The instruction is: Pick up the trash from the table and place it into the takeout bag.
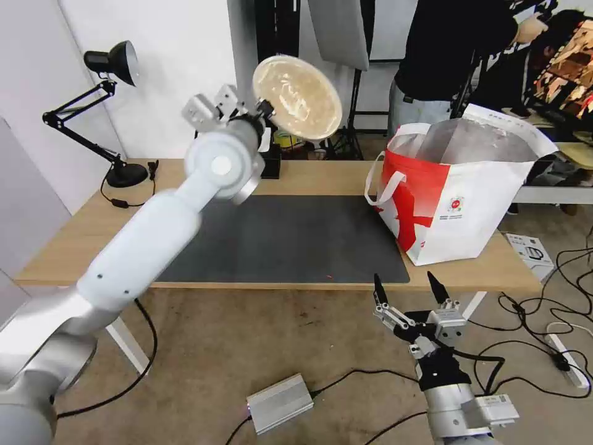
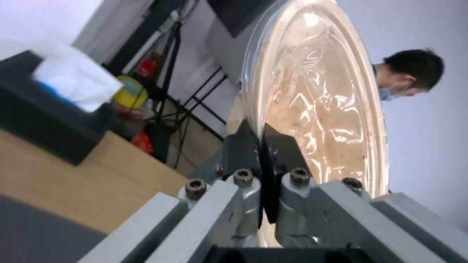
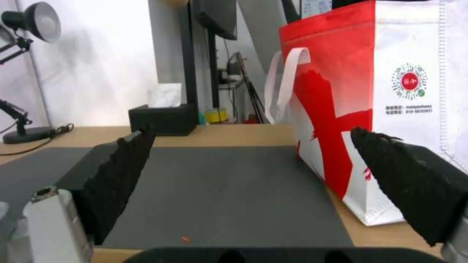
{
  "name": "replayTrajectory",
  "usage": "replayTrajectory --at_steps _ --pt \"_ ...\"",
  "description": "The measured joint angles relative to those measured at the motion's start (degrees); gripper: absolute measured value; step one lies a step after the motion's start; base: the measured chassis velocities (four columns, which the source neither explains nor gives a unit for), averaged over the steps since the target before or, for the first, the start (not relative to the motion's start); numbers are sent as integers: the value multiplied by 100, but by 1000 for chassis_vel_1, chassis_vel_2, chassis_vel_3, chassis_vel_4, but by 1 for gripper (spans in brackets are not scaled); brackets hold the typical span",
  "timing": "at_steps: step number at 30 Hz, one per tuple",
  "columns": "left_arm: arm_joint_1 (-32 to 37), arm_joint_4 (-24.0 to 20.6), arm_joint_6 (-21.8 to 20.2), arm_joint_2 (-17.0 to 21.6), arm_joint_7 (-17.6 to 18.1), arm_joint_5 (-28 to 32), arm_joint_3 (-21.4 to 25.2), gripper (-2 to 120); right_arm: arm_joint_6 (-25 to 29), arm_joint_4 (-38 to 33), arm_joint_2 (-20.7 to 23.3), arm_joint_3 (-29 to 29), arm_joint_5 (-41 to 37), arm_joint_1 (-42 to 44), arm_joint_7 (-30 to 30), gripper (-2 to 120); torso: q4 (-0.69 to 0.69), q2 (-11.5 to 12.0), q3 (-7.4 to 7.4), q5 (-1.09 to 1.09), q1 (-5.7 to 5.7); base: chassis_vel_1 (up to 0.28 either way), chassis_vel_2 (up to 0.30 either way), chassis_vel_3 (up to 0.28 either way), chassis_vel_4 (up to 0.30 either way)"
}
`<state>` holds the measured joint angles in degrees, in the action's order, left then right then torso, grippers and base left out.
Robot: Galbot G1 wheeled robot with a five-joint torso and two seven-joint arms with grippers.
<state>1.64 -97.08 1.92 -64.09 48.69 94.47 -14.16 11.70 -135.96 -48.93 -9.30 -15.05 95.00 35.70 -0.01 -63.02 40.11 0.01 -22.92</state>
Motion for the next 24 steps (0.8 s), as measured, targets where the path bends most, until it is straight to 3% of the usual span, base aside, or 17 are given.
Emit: replayTrajectory --at_steps 24 --pt "-967 1217 260 -1173 -599 -296 -884 0 0 0 0 0 0 0 0 100 0 0 0 0 0 0 0 0 0"
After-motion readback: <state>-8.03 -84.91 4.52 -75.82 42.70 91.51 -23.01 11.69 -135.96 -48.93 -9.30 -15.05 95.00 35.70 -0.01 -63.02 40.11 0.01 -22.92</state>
